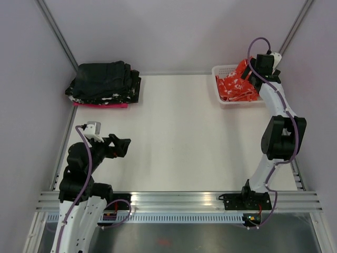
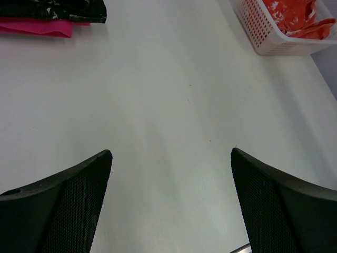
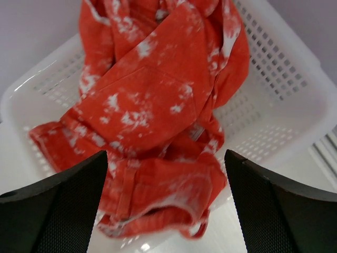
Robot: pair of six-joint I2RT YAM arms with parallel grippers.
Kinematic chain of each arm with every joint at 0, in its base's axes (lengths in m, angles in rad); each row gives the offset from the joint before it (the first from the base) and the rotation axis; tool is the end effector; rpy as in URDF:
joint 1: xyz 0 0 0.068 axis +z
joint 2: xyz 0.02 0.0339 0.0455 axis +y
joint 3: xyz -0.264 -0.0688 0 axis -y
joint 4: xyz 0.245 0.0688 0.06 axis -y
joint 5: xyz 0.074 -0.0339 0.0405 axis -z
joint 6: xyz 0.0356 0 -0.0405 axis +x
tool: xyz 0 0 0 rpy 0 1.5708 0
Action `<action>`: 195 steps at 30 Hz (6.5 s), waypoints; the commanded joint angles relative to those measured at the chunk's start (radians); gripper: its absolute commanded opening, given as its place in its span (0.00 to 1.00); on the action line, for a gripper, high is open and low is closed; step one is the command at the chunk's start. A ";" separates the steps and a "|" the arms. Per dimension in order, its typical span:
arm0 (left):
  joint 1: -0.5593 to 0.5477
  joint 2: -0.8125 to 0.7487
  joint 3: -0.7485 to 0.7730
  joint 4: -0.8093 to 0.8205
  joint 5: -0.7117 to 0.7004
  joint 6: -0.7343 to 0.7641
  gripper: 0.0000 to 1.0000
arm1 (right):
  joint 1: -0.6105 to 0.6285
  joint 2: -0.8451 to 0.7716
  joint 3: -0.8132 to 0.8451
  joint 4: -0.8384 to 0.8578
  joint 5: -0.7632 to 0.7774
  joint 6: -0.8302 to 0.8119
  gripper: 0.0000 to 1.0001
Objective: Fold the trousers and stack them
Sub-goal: Grab the trousers from the pile, then move the trousers to the center of the board, then flatten the trousers out
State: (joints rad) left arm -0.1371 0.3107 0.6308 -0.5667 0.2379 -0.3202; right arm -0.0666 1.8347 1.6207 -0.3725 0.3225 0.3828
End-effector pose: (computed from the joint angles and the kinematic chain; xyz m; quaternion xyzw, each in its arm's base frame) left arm 0.0857 -0.0203 0.3017 0.0011 0.7865 -0.2295 0.5733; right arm 0.4291 -0.0399 0.3153 0.2678 0.8311 -0.0663 0.4828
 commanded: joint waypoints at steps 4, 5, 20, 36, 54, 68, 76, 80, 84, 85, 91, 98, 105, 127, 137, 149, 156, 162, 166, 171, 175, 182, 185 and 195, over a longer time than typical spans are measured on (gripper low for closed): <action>-0.002 0.048 0.001 0.021 -0.029 -0.011 0.98 | -0.027 0.207 0.220 -0.081 0.091 -0.104 0.98; -0.002 0.054 0.001 0.019 -0.031 -0.013 0.98 | -0.033 0.224 0.222 -0.075 0.102 -0.102 0.98; -0.001 0.191 0.012 0.011 -0.005 -0.019 0.98 | -0.154 0.486 0.235 0.168 -0.212 -0.050 0.98; -0.001 0.248 0.018 0.016 0.015 -0.014 0.98 | -0.154 0.253 0.169 0.331 -0.402 0.045 0.00; -0.001 0.168 0.009 0.022 0.026 -0.014 0.98 | 0.059 -0.449 0.334 0.394 -0.832 0.246 0.00; -0.006 0.074 0.012 0.014 -0.034 -0.020 0.98 | 0.417 -0.898 -0.839 0.656 -0.757 0.392 0.00; -0.004 0.096 0.012 0.013 -0.028 -0.022 0.98 | 0.726 -0.516 -0.846 0.514 -0.418 0.205 0.05; -0.004 0.099 0.026 0.010 -0.011 -0.020 0.98 | 0.729 -0.425 -0.705 0.422 -0.402 0.136 0.39; -0.004 0.146 0.075 0.031 0.099 -0.022 0.96 | 0.728 -0.388 -0.538 0.292 -0.404 0.064 0.81; -0.002 0.197 0.079 0.048 0.132 -0.032 0.95 | 0.726 -0.382 -0.454 0.249 -0.387 0.047 0.83; -0.082 0.450 0.049 0.244 0.220 -0.149 0.90 | 0.590 -0.521 -0.470 0.144 -0.176 0.091 0.89; -0.549 0.786 0.165 0.284 -0.214 -0.171 0.92 | 0.315 -0.537 -0.597 0.103 0.043 0.065 0.91; -0.582 0.896 0.150 0.346 -0.322 -0.169 0.95 | 0.251 -0.358 -0.688 0.240 -0.043 0.041 0.90; -0.631 1.053 0.203 0.427 -0.244 -0.166 0.94 | 0.177 -0.141 -0.438 0.310 -0.407 0.070 0.86; -0.869 1.358 0.566 0.202 -0.520 -0.072 0.98 | 0.175 -0.808 -0.757 0.036 -0.381 0.074 0.95; -0.855 1.293 0.474 0.245 -0.667 -0.209 0.02 | 0.177 -1.238 -0.933 -0.184 -0.405 0.159 0.96; -0.574 0.781 0.425 0.111 -0.637 -0.094 0.02 | 0.182 -1.255 -0.982 -0.042 -0.628 0.160 0.95; -0.512 0.800 0.889 -0.266 -0.492 0.099 0.08 | 0.247 -1.310 -1.084 0.089 -0.576 0.301 0.91; -0.683 0.961 0.940 -0.259 -0.474 0.083 0.10 | 0.263 -1.306 -1.073 0.054 -0.518 0.295 0.94; -0.852 1.097 0.837 -0.110 -0.419 -0.003 0.52 | 0.264 -1.158 -0.814 -0.228 -0.249 0.219 0.98; -0.855 1.065 0.738 -0.075 -0.477 -0.057 0.90 | 0.264 -1.186 -0.722 -0.304 -0.163 0.225 0.98; -0.771 0.741 0.529 -0.116 -0.674 -0.131 1.00 | 0.264 -1.180 -0.840 -0.165 -0.416 0.235 0.98; -0.610 0.604 0.324 -0.072 -0.577 -0.213 1.00 | 0.266 -1.137 -0.921 -0.054 -0.544 0.229 0.98; -0.484 0.640 -0.078 0.322 -0.025 -0.321 0.95 | 0.306 -0.821 -0.894 0.046 -0.459 0.105 0.98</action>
State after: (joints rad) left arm -0.6231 0.9722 0.6010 -0.4580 -0.0109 -0.5808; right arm 0.2363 0.9482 0.6697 -0.4000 -0.1577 0.5484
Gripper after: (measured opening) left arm 0.964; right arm 0.979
